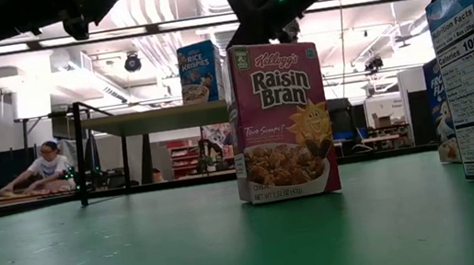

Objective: Stack cereal on shelf
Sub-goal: Put the top light blue cereal box on the shelf aligned with the other light blue box

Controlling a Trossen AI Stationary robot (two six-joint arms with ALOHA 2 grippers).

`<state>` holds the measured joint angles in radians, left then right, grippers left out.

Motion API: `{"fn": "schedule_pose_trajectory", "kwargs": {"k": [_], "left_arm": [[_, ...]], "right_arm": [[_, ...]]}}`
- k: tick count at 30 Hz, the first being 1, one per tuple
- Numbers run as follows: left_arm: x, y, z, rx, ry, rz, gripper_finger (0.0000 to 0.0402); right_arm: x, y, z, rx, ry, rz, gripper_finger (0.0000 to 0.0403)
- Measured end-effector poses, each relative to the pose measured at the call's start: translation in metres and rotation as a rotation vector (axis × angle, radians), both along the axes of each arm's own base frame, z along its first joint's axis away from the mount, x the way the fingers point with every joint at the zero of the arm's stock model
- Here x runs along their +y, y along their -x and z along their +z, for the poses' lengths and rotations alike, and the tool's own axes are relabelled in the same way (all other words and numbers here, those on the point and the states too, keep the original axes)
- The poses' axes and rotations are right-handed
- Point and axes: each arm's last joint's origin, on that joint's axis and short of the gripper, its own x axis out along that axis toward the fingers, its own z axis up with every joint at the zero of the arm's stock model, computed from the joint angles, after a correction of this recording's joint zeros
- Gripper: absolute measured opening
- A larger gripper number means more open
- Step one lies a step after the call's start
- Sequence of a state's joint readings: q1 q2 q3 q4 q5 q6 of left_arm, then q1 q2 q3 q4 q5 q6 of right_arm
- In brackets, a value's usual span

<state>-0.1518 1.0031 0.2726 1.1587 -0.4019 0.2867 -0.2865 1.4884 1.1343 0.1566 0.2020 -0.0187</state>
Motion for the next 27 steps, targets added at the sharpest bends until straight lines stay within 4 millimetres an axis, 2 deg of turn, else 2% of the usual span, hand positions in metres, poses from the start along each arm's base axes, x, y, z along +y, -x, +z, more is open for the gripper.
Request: {"fn": "schedule_pose_trajectory", "kwargs": {"k": [13,20,27], "left_arm": [[0.0,0.0,0.0,0.001,0.0,0.0,0.0254],[0.0,0.0,0.0,0.001,0.0,0.0,0.0254],[0.0,0.0,0.0,0.0,0.0,0.001,0.0254]], "right_arm": [[-0.021,-0.004,-0.01,-0.008,0.034,-0.042,0.0027],[-0.025,-0.014,-0.02,-0.023,0.077,-0.037,0.0027],[-0.027,-0.014,-0.017,-0.04,0.122,-0.038,0.0027]]}}
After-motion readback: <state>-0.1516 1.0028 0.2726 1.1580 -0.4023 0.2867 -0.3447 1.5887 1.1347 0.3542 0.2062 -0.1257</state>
